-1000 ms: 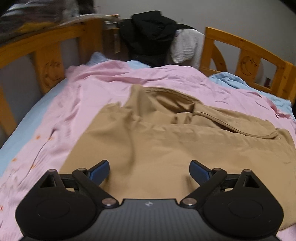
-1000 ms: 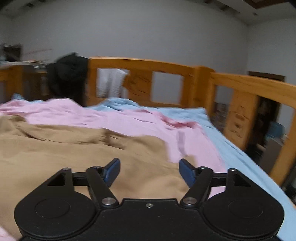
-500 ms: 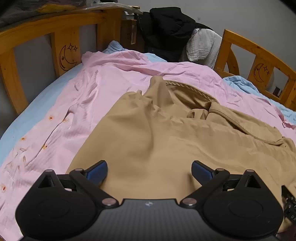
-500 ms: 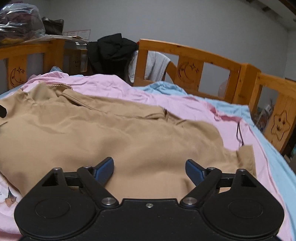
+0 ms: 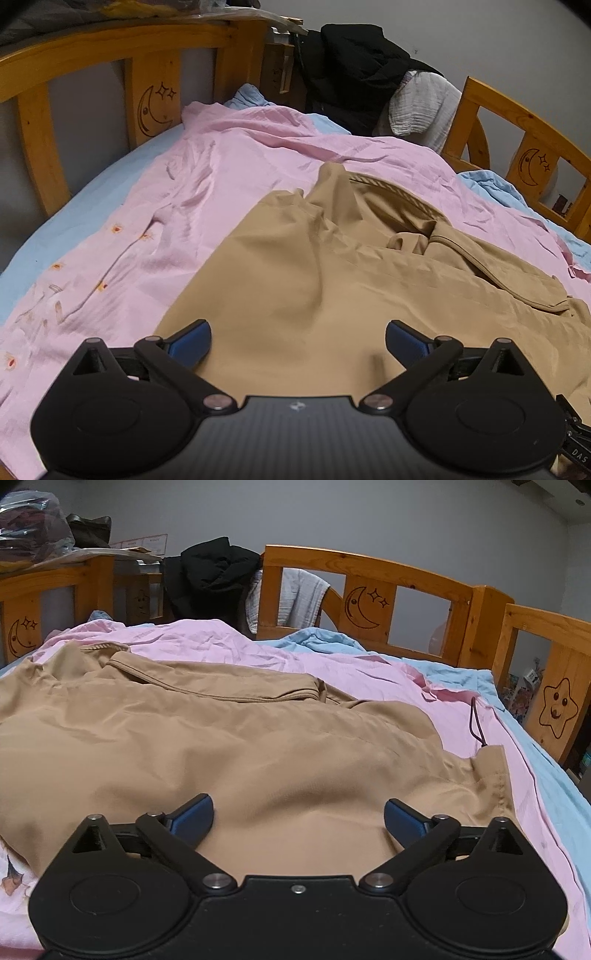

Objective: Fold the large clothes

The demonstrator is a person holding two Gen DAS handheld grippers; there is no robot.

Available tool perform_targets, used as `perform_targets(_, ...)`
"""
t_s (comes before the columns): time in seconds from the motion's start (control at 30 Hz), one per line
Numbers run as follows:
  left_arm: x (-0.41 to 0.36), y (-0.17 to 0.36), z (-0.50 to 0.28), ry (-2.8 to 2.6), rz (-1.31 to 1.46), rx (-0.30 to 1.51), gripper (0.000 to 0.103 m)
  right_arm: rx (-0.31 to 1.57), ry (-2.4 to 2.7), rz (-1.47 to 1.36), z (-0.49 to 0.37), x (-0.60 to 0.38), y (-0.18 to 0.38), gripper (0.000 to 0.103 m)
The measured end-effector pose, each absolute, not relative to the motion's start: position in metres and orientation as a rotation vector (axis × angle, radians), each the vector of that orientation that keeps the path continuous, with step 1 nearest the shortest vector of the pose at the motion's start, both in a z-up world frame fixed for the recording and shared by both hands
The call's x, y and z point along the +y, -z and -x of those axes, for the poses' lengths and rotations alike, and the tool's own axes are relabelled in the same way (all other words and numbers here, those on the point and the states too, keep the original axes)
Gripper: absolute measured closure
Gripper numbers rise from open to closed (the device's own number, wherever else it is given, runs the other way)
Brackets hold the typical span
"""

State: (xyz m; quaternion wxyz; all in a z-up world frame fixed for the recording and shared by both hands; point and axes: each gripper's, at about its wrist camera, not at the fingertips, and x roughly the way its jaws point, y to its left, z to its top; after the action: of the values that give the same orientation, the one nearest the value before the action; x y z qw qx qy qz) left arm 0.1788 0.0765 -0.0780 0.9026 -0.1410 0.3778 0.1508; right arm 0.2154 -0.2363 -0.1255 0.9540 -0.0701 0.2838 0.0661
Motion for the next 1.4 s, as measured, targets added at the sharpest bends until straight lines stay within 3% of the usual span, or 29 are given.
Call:
perform_targets(0.33, 0.102, 0.061, -0.127, -0.349, 0.314, 0.701, 0.0, 0.576, -0.129, 0.135, -0.216, -0.238, 0.126, 0.001)
perform_targets(0.77, 0.128, 0.101, -0.129, -0.212, 0.554, 0.778, 0.001, 0.586, -0.107, 0.041, -0.204, -0.245, 0.112, 0.001)
perform_targets(0.87, 0.131, 0.108, -0.138, -0.3, 0.563, 0.802, 0.008, 0.618, -0.071, -0.056, -0.194, -0.256, 0.104, 0.001)
perform_targets(1.03, 0.137, 0.107, -0.141, -0.331, 0.586, 0.806, 0.01, 0.707, 0.004, -0.208, -0.175, -0.279, 0.089, 0.001)
perform_targets(1.4, 0.139, 0.105, -0.145, -0.353, 0.57, 0.816, 0.028, 0.783, 0.202, -0.309, -0.159, -0.317, 0.095, 0.003)
